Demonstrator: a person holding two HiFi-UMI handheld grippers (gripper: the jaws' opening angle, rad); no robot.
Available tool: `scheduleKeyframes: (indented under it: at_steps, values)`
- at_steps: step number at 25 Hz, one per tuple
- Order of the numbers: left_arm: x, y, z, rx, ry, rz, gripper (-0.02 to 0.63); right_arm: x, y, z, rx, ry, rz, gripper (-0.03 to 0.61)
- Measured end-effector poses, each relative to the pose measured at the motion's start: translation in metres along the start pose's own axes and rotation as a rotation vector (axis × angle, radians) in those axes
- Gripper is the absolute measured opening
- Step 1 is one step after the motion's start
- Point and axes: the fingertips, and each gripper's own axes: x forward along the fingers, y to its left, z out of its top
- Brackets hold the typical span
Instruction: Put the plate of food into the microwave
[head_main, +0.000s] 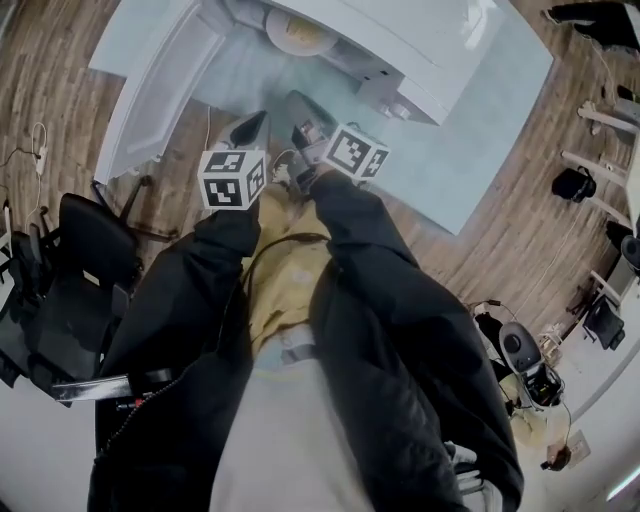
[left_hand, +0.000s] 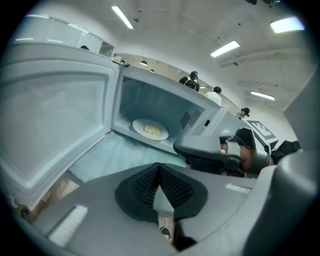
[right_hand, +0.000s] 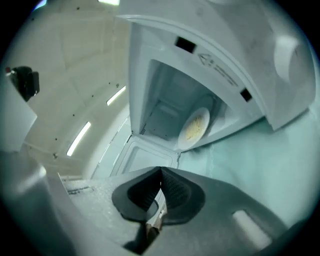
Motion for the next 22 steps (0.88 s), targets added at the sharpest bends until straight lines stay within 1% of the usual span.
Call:
scheduleKeyframes:
  at_steps: [3, 5, 8, 13, 18, 22]
  values:
    - [-0.008, -0.022, 0.024, 0.058, -0.048, -0.006, -0.003, -0.021, 0.025, 0.009, -0.175, 0.008, -0.029, -0.005]
    - [-0.011, -0.04, 0.045, 0.111, -0.092, -0.022, -0.003, -0.035, 0.044, 0.021, -0.284, -0.011, -0.041, -0.005]
    - [-0.013, -0.069, 0.077, 0.173, -0.164, -0.055, -0.003, -0.054, 0.066, 0.045, -0.442, -0.066, -0.076, -0.005]
    - [-0.028, -0.115, 0.114, 0.239, -0.254, -0.099, -0.003, -0.088, 0.104, 0.081, -0.7, -0.163, -0.129, -0.006]
    - [-0.046, -0.157, 0.141, 0.321, -0.33, -0.139, -0.003, -0.123, 0.132, 0.111, -0.84, -0.251, -0.156, -0.005]
    - [-0.052, -0.176, 0.158, 0.367, -0.371, -0.157, -0.003, -0.143, 0.149, 0.131, -0.963, -0.306, -0.187, -0.006]
